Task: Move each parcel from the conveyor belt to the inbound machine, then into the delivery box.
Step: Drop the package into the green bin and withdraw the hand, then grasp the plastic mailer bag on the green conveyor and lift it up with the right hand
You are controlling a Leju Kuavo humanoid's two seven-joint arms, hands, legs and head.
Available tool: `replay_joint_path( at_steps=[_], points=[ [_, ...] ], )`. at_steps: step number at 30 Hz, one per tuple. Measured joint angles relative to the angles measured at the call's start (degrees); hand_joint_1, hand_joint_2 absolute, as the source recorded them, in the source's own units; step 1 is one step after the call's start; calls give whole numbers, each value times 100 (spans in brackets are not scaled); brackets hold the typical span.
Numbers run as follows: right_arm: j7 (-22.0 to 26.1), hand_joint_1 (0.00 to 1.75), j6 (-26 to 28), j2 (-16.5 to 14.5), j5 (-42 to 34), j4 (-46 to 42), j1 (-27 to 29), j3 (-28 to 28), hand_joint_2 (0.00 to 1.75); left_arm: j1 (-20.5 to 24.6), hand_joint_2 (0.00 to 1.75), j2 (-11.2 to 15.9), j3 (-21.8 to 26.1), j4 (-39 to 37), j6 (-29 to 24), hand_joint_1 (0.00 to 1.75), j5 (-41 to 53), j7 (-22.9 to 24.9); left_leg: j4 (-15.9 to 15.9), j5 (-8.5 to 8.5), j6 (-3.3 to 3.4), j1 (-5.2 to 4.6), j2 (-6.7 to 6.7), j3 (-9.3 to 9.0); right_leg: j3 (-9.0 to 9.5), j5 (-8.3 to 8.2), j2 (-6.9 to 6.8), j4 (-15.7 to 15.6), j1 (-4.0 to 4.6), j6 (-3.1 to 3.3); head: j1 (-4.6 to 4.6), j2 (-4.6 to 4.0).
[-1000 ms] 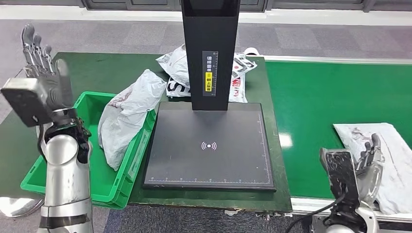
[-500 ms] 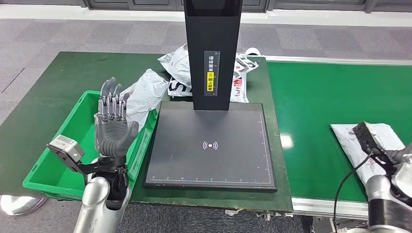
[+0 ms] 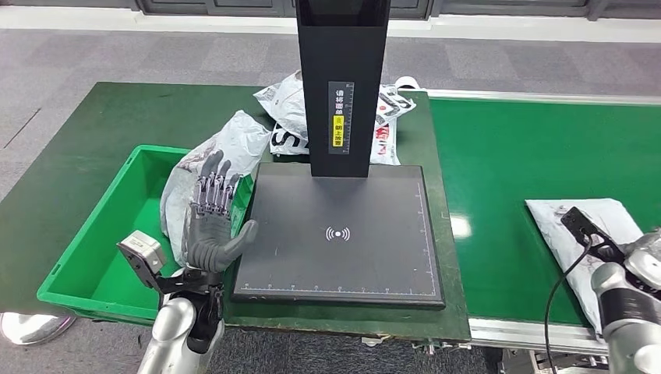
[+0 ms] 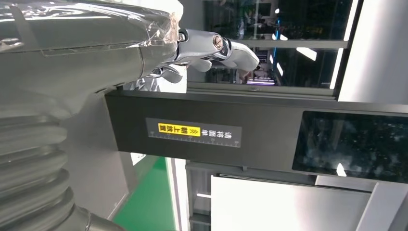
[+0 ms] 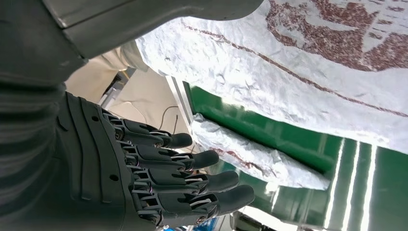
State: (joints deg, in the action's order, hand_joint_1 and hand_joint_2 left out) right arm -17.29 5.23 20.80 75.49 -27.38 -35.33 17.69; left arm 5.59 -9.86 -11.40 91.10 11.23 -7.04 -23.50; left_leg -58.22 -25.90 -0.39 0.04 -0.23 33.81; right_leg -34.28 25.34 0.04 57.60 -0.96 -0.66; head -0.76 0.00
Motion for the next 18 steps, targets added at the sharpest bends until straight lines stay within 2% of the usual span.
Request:
replay_joint_path(
  at_steps=[18],
  points=[
    [13, 0, -70, 37, -5, 366, -113, -7, 175, -25, 175, 0, -17, -76, 14, 0, 20, -2, 0, 0, 0, 0, 0, 0, 0, 0, 0, 0, 0, 0, -1, 0]
  ],
)
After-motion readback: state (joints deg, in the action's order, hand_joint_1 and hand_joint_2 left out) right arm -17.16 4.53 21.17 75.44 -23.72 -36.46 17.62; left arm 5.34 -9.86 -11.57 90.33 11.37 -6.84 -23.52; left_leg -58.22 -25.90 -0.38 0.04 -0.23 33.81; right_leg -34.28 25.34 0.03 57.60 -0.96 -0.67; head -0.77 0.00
